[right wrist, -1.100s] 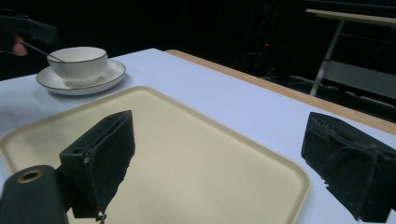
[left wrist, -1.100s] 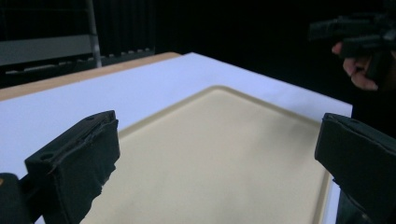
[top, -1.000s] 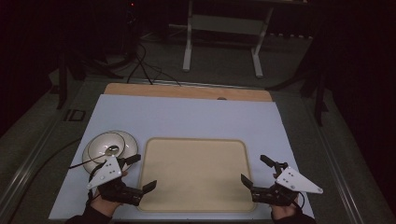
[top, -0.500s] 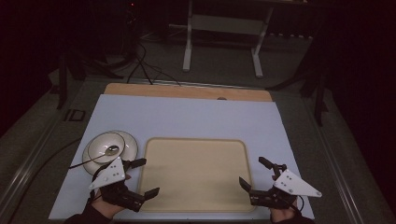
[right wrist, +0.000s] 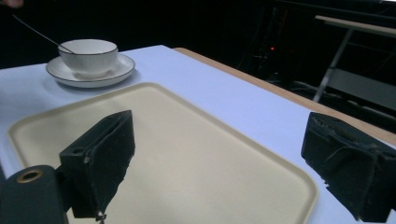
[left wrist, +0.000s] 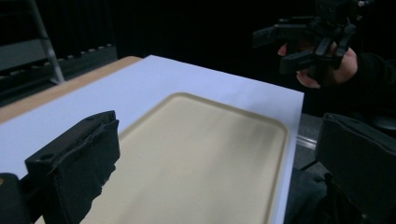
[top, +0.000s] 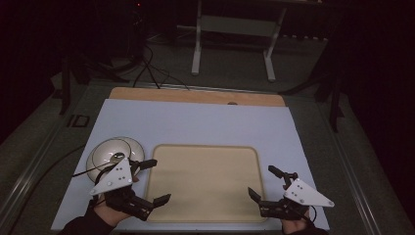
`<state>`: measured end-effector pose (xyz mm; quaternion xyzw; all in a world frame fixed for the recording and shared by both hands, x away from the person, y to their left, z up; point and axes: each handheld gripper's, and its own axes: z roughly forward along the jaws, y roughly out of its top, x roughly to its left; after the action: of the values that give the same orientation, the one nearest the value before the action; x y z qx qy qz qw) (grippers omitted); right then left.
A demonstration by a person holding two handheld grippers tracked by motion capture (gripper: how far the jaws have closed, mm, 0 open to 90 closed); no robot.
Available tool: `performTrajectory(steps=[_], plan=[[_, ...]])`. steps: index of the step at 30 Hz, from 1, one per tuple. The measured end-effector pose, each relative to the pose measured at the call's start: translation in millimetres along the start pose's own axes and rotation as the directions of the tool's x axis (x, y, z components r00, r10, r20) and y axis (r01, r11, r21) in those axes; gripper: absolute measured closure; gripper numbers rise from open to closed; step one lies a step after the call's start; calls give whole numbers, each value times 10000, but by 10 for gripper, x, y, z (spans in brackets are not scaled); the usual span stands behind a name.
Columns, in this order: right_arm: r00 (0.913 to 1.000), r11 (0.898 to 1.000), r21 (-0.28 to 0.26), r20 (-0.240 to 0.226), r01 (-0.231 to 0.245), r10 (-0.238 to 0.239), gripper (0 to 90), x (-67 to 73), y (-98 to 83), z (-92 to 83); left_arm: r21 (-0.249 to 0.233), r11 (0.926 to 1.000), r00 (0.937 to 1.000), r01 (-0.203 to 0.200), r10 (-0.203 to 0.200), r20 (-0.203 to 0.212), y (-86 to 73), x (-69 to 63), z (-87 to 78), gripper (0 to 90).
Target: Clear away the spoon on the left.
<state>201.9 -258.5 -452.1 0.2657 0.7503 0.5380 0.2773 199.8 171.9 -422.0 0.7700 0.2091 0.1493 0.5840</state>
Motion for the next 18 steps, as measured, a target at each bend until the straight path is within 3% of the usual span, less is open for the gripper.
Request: performTrajectory(steps=[8, 18], plan=[[9999, 9999, -24, -43, -139, 139, 97, -14, 14, 1, -118, 9999, 9996, -111, 108, -266, 156, 105, -62, 14], [9998, 9997, -228, 125, -131, 133, 98, -12, 27, -14, -458, 9989, 9935, -37, -15, -1134, 305, 334, -283, 22]])
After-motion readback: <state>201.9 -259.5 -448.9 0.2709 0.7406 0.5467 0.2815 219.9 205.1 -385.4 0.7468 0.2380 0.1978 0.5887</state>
